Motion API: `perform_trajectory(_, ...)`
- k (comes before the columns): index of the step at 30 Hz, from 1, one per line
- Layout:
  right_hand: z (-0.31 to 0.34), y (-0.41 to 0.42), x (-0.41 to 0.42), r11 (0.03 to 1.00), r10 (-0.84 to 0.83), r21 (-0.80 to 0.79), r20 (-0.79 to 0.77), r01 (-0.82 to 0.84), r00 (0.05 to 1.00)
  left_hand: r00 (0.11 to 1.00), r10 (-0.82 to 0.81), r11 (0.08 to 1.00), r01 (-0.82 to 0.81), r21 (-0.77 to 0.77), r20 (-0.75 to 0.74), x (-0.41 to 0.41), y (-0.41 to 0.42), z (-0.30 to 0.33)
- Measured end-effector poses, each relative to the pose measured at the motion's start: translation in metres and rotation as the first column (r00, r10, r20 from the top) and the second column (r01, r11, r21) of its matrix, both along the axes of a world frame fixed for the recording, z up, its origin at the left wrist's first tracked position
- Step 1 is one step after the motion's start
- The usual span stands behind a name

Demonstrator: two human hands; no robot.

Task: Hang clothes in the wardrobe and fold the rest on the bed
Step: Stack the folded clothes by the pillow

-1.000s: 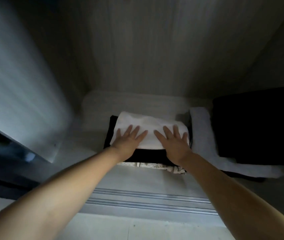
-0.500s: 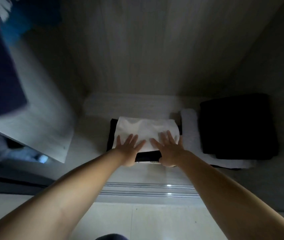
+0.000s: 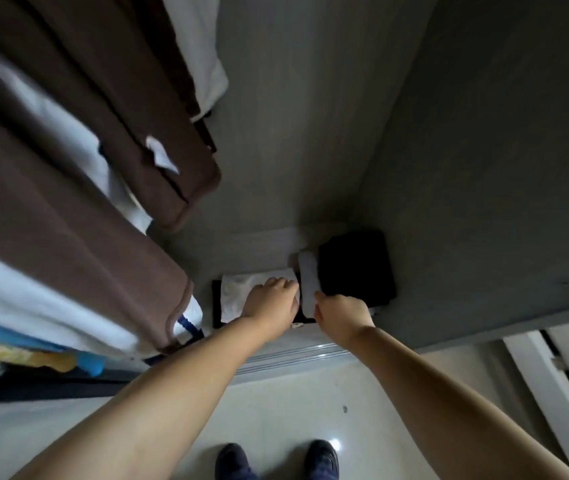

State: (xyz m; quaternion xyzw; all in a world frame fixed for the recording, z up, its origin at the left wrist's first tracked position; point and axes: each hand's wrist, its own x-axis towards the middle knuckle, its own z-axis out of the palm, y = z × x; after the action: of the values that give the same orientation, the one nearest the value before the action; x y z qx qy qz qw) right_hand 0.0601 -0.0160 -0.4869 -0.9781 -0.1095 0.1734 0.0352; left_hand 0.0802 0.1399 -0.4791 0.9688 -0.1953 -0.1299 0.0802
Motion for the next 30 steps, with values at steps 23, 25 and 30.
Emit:
perform_trajectory(23, 0.251, -0.201, -0.274, 0.590, -0.794, -0.002, 0.179, 0.808, 0.580, 0.693, -0.718, 0.694, 0.720, 0.002, 0.066, -0.134, -0.235, 0.242)
perform_trajectory(25, 0.264, -0.237, -0.314, 0.514, -0.842, -0.032, 0.171, 0.857, 0.511, 0.629, -0.772, 0.632, 0.775, 0.008, 0.095, -0.158, -0.283, 0.255)
perform_trajectory(30, 0.292, -0.332, -0.412, 0.370, -0.906, -0.084, 0.190, 0.925, 0.379, 0.541, -0.828, 0.543, 0.839, -0.028, 0.145, -0.224, -0.408, 0.287)
